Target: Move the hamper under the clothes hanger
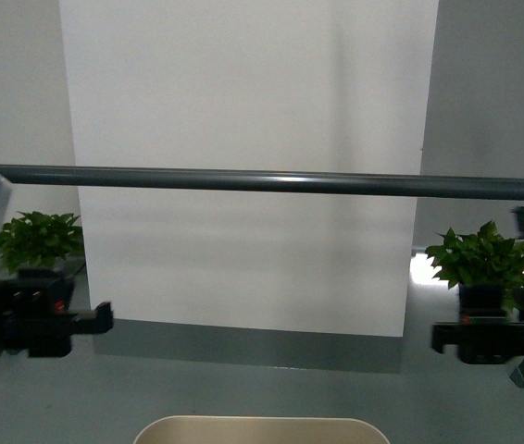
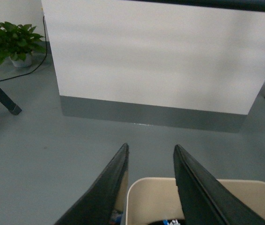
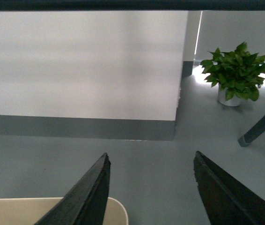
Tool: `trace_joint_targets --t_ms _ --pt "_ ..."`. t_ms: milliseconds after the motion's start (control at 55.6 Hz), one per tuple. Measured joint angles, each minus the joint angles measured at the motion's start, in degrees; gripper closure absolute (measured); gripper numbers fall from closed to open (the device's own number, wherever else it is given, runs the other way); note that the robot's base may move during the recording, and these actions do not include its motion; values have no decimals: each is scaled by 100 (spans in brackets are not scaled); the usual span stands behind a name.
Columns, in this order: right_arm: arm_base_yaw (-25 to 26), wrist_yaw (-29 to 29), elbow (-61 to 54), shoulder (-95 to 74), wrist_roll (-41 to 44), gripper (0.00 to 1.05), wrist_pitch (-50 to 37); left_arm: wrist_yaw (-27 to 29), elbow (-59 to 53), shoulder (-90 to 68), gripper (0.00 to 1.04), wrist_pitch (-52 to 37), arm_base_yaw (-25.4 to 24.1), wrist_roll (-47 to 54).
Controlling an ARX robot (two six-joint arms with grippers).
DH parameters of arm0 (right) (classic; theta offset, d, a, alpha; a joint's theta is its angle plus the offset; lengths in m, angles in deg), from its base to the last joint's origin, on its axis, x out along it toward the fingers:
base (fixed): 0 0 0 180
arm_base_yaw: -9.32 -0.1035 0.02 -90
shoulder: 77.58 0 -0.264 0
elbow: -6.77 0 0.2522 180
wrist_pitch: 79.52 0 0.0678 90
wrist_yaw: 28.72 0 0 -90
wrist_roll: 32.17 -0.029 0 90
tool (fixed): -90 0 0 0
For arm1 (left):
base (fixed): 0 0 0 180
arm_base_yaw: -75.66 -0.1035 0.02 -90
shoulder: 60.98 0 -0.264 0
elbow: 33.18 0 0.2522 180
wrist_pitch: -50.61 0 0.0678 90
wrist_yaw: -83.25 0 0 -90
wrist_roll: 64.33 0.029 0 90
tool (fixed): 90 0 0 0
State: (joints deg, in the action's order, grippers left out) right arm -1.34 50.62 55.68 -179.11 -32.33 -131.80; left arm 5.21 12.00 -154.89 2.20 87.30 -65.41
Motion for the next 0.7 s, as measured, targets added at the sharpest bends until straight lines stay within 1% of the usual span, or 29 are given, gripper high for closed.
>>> trace_joint_targets --t_ms 90,126,162,180,216,270,324,432,701 --pt "151 140 -592 501 0 71 -107 -210 -551 431 92 -81 -118 13" --pt "186 186 -765 636 0 77 -125 -264 -702 564 97 -92 -151 13" --pt "208 219 -876 726 0 80 -131 -297 -802 654 101 -94 -177 15" --pt "229 238 -988 815 2 84 -131 -308 -898 728 103 -114 -203 11" --pt "251 275 -1095 903 0 87 -136 -332 -999 761 102 -216 -236 15" --pt "306 332 -1340 1123 2 96 -136 -374 -1248 870 101 -435 -317 15" --pt "361 391 -1552 1349 22 104 -133 -437 -1473 1005 101 -439 -393 15" --pt "476 483 -1961 1860 17 103 -61 -564 -1871 1467 101 -330 -514 15" --pt "651 658 -2599 2848 17 103 319 -756 -2404 2494 101 140 -708 15"
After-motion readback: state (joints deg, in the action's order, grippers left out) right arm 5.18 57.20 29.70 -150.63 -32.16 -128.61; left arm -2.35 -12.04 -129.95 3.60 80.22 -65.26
